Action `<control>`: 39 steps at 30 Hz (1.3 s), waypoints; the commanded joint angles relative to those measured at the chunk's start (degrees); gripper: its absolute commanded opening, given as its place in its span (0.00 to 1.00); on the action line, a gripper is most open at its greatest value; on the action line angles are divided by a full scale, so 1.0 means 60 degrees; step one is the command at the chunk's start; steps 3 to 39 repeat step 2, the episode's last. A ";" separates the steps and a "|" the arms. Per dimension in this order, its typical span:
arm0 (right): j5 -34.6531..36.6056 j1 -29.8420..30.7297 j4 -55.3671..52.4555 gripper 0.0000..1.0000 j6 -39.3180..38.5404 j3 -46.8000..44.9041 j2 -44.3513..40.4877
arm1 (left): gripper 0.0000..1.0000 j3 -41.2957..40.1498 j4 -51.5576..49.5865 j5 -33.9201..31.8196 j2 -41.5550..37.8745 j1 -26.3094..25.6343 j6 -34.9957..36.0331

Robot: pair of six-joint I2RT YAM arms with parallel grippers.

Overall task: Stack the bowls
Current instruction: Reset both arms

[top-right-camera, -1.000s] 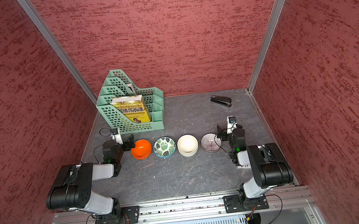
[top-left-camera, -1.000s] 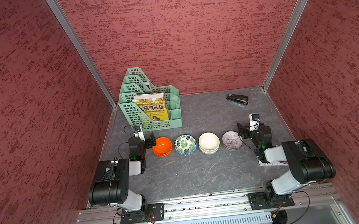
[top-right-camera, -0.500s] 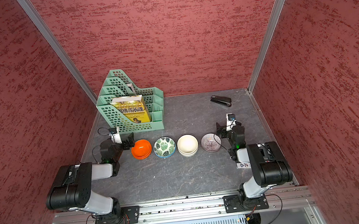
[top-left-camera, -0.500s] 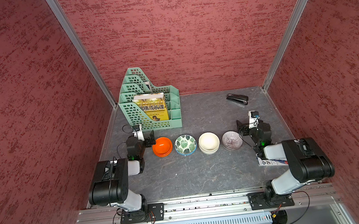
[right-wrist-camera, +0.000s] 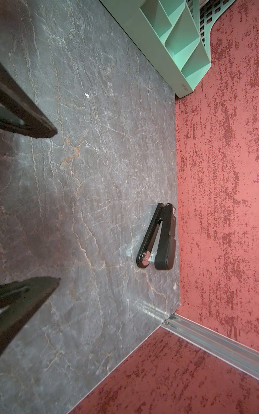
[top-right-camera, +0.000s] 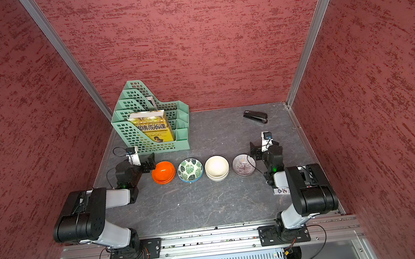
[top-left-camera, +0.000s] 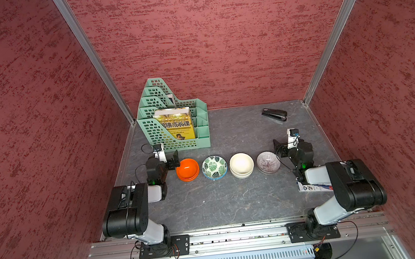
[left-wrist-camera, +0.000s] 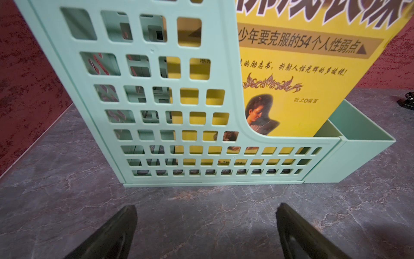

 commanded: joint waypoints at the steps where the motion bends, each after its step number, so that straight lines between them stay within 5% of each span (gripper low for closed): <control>1: 0.0126 -0.0023 -0.0070 0.98 0.0056 0.0145 -0.0039 | 1.00 0.0155 0.0045 0.0068 -0.0023 0.0033 0.0030; 39: 0.0123 -0.0030 -0.0068 0.99 0.0056 0.0147 -0.0030 | 1.00 0.0156 0.0046 0.0072 -0.0012 0.0033 0.0019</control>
